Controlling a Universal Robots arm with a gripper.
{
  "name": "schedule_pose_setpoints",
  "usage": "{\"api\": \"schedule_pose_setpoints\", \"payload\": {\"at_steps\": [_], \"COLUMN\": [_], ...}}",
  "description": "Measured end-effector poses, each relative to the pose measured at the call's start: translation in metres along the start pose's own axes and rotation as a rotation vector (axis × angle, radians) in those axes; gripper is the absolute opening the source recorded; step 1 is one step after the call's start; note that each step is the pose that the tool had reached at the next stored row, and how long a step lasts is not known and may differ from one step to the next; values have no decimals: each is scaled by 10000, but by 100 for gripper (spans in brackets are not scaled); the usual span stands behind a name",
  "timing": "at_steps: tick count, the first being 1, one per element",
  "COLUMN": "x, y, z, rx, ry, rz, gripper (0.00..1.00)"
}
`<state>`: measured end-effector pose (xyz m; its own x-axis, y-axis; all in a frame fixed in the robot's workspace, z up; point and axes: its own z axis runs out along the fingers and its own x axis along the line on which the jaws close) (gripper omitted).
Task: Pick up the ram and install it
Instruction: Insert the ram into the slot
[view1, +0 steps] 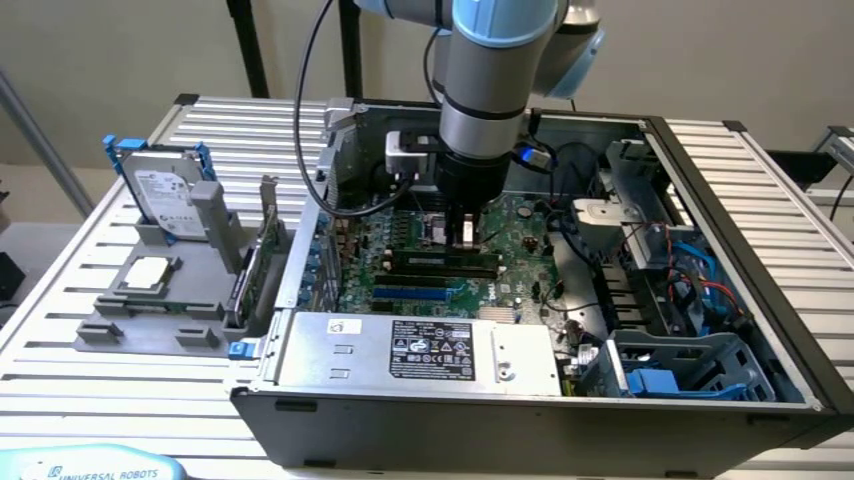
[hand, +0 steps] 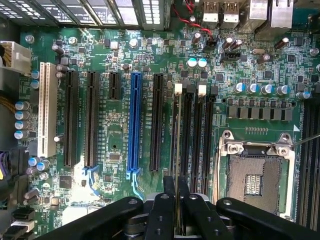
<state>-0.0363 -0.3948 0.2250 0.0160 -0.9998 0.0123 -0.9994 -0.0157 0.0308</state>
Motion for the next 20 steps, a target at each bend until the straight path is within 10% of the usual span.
{"api": "schedule_pose_setpoints", "payload": {"at_steps": [16,20], "x": [-7,-7], "y": [-2,-2], "z": [61,64], "rx": [0,0], "ry": [-1,1], "rz": [-10,-11], "gripper": [14,28]}}
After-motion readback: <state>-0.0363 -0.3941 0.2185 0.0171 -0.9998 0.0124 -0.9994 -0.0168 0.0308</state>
